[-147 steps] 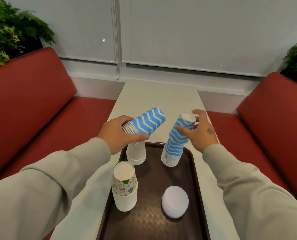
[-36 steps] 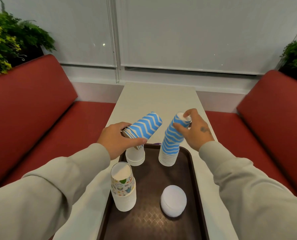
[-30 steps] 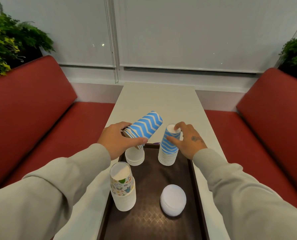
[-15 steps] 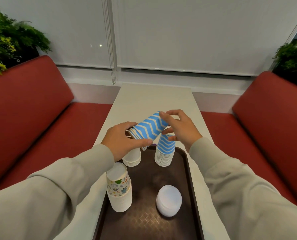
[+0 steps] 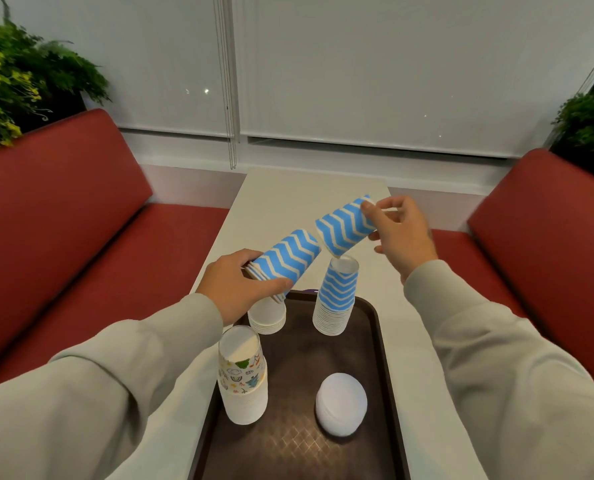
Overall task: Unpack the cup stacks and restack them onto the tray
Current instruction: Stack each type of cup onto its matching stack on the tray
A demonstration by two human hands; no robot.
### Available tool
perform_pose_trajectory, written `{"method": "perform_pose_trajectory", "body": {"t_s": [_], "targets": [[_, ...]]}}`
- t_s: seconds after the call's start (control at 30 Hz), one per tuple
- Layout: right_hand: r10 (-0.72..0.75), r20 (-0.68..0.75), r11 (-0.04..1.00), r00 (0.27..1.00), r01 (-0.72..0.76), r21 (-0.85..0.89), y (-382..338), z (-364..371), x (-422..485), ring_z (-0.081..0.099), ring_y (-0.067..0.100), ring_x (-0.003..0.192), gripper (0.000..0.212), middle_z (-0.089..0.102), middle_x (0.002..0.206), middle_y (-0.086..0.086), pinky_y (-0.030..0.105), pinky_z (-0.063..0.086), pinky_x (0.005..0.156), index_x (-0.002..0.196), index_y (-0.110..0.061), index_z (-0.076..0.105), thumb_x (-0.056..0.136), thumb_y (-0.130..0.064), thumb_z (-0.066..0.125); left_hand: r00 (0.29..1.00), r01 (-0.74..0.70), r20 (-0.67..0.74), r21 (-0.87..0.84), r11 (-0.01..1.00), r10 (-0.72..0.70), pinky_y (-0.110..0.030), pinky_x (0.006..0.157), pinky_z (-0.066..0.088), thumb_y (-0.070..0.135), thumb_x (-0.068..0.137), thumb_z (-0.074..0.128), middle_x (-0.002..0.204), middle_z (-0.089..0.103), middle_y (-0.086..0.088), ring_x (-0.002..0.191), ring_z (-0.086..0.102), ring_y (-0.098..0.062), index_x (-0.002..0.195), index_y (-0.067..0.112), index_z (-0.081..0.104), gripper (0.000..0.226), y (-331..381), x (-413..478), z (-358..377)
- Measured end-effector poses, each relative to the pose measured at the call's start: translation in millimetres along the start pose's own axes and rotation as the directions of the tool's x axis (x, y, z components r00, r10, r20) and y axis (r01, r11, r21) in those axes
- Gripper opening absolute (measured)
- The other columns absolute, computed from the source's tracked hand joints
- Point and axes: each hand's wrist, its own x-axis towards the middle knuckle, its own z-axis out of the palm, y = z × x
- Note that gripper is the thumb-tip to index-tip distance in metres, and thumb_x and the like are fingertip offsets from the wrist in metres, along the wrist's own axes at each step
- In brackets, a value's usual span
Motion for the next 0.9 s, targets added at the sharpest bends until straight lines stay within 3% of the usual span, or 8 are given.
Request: {"method": "perform_pose_trajectory", "body": {"t_s": [0.1,0.23,0.47,0.67,0.9], "targets": [[-0.113,0.011,0.974,0.994,0.113,-0.195,2.1,-3.8,-0.9,0.061,0.016,0.087,0.030,0.060,0.104,-0.006,0.026,0.047,0.070,0.108,-0.025,0.057,0.089,-0.045,0.070,0.998,0.039,-0.048,-0.056,0.998,-0.042,-0.015,0.063,0.044,0.044,0.074,0.083,0.099,0.069,0.015,0.085,0.063,0.000,0.119,0.024,0.067,0.051,-4.4,4.0,-3.5],[-0.175,0.119,0.882,0.977,0.209,-0.422,14.6,0.1,-10.5,0.061,0.022,0.089,0.031,0.056,0.114,-0.001,0.028,0.047,0.071,0.113,-0.023,0.057,0.092,-0.044,0.066,0.998,0.047,-0.048,-0.077,0.996,-0.051,-0.019,0.067,0.048,0.044,0.073,0.083,0.099,0.069,0.015,0.087,0.064,-0.002,0.118,0.025,0.067,0.051,-4.1,3.9,-3.4],[-0.251,0.108,0.831,0.962,0.272,-0.485,10.8,7.4,-15.1,0.059,0.019,0.085,0.033,0.055,0.112,-0.001,0.017,0.038,0.062,0.116,-0.022,0.057,0.094,-0.045,0.064,0.998,0.046,-0.033,-0.084,0.995,-0.049,-0.018,0.067,0.048,0.046,0.072,0.084,0.101,0.070,0.014,0.088,0.065,-0.003,0.118,0.026,0.067,0.053,-4.2,1.6,-4.7],[-0.191,0.173,0.764,0.966,0.258,-0.592,25.9,8.7,-18.2,0.062,0.024,0.089,0.035,0.056,0.116,0.002,0.034,0.050,0.076,0.117,-0.022,0.057,0.094,-0.048,0.063,0.998,0.055,-0.028,-0.086,0.995,-0.058,-0.019,0.069,0.049,0.047,0.073,0.083,0.103,0.069,0.015,0.090,0.065,-0.003,0.120,0.026,0.066,0.055,-7.0,1.1,-4.5],[-0.024,0.284,0.689,0.959,0.221,-0.690,63.3,17.3,-31.1,0.059,0.027,0.105,0.038,0.052,0.129,0.003,0.043,0.050,0.094,0.123,-0.024,0.054,0.094,-0.049,0.061,0.999,0.046,-0.011,-0.099,0.994,-0.047,-0.018,0.069,0.050,0.048,0.072,0.082,0.103,0.069,0.014,0.090,0.065,-0.003,0.120,0.028,0.065,0.055,-4.3,2.0,-1.6]]}}
